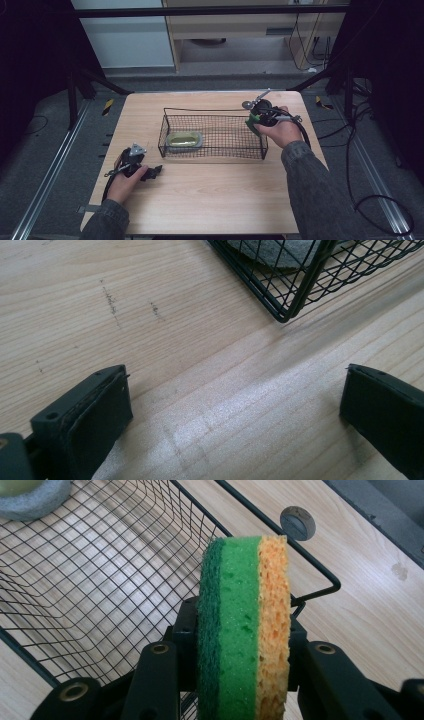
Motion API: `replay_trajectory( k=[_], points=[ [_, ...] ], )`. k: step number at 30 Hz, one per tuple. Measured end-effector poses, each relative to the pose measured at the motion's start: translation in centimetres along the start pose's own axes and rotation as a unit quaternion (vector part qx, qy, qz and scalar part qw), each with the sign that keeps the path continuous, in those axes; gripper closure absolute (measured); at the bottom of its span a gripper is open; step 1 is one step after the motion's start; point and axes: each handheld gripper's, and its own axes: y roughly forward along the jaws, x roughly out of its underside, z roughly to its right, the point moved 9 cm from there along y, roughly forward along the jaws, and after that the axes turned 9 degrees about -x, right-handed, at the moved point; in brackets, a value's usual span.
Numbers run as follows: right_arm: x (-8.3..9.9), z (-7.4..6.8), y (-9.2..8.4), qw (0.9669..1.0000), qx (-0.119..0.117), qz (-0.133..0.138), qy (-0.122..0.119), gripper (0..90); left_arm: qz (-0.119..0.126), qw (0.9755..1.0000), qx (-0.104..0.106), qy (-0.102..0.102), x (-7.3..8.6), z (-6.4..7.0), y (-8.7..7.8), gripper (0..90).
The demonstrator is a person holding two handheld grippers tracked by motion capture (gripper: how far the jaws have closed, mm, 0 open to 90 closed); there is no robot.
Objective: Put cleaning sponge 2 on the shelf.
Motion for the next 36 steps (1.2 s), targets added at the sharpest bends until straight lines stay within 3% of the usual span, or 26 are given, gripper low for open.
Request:
replay_trajectory(
  k=[24,36],
  points=[
    [0.6,0.3,2.3,0.9996,-0.001,-0.029,0.002,64.1,0.0,1.0,0.0,0.0,0.0,0.0,0.0,0.0],
    [0.6,0.2,2.8,0.9996,-0.009,-0.025,0.003,64.1,0.0,1.0,0.0,0.0,0.0,0.0,0.0,0.0]
  ],
)
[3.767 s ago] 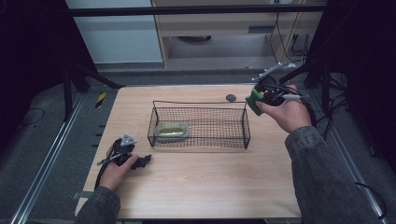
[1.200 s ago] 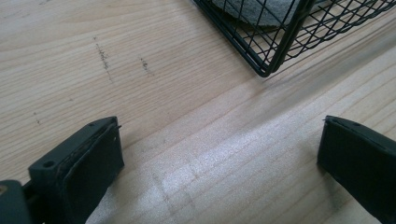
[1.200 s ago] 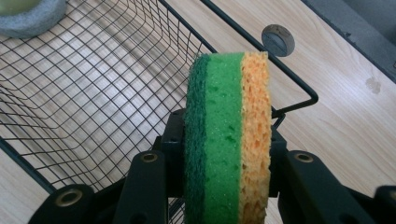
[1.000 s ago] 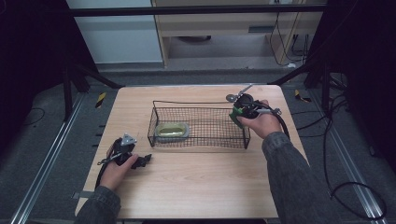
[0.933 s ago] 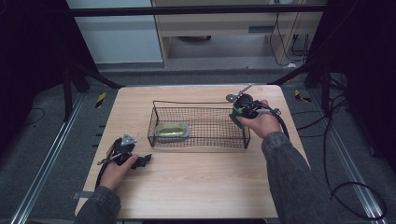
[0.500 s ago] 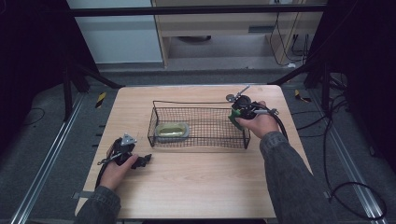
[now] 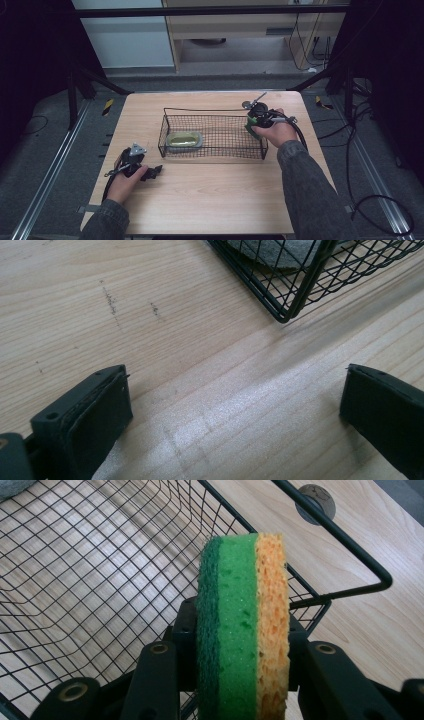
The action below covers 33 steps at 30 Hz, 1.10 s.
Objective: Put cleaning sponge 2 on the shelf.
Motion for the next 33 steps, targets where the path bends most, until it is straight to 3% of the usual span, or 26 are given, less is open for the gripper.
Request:
replay_trajectory(
  k=[17,33],
  points=[
    [-0.3,-0.5,0.1,1.0,-0.004,0.0,-0.007,64.2,0.0,1.0,0.0,0.0,0.0,0.0,0.0,0.0],
    [0.0,-0.1,1.8,0.9999,0.007,-0.016,-0.003,63.8,-0.001,1.0,0.0,0.002,0.0,0.0,0.0,0.0]
  ],
)
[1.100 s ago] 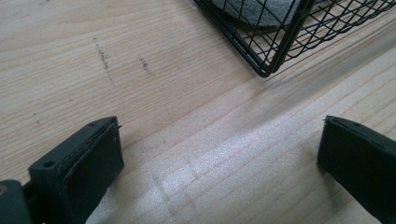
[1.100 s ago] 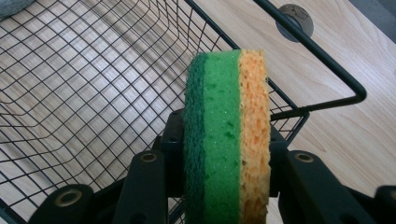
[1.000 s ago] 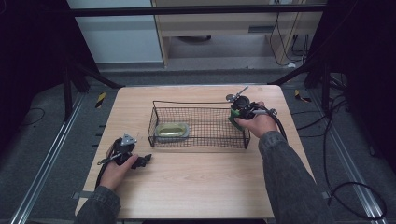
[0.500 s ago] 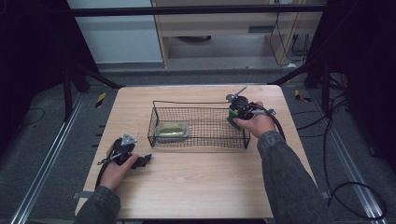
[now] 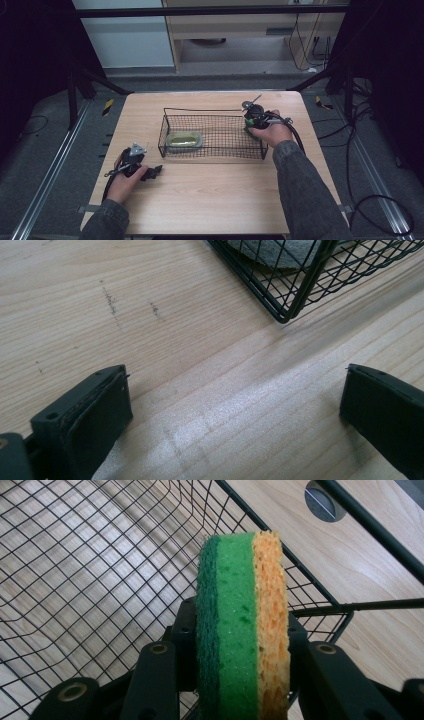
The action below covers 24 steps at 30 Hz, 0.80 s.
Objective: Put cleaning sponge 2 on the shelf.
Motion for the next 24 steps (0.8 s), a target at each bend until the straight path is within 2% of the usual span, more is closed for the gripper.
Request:
replay_trajectory(
  k=[5,13,19,24],
  points=[
    [-0.1,-0.1,0.3,1.0,0.0,-0.001,-0.006,63.7,0.001,1.0,0.0,-0.001,0.0,0.0,0.0,0.0],
    [-0.3,-0.1,0.5,1.0,-0.003,0.007,0.001,64.0,-0.001,1.0,0.0,0.001,0.0,0.0,0.0,0.0],
    [-0.2,-0.2,1.0,1.0,0.0,-0.002,-0.002,62.7,-0.001,1.0,0.0,0.001,0.0,0.0,0.0,0.0],
    [-0.1,-0.6,1.2,0.9998,0.002,-0.013,-0.015,57.5,-0.001,1.0,0.001,0.001,0.0,0.0,0.0,0.0]
  ],
)
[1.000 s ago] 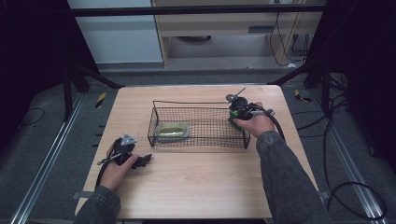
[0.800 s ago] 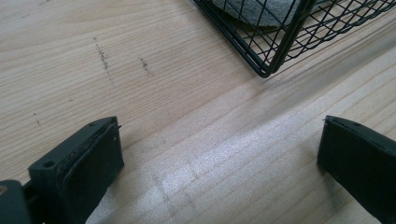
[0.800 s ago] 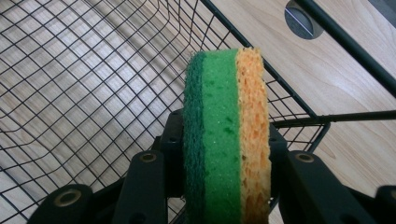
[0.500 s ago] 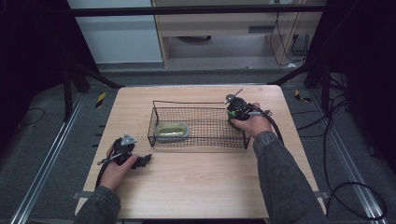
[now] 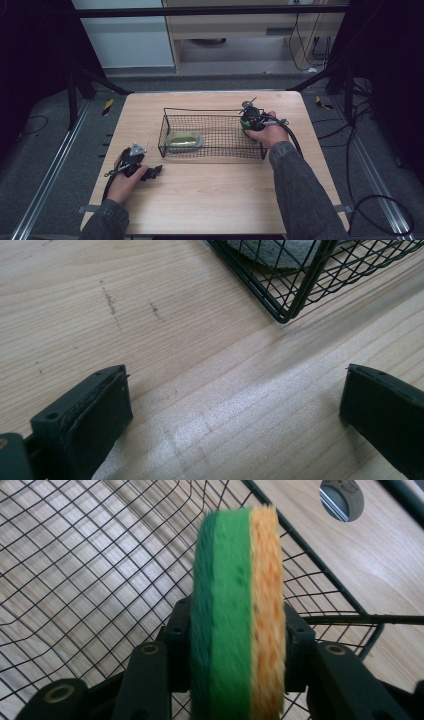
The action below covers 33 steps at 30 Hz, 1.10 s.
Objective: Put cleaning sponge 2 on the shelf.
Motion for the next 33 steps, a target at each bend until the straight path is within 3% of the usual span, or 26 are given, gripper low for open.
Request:
replay_trajectory(
  k=[15,20,33],
  points=[
    [-0.4,-1.2,-0.9,0.9999,-0.007,0.008,-0.008,50.4,0.0,1.0,0.0,0.001,0.0,0.0,0.0,0.0],
    [-0.4,-1.9,-1.1,0.9995,-0.024,0.02,0.004,50.0,0.001,1.0,0.0,0.0,0.0,0.0,0.0,0.0],
    [0.5,-2.4,-1.3,0.9989,-0.039,0.022,0.013,46.6,0.001,1.0,0.0,0.001,0.0,0.0,0.0,0.0]
  ],
)
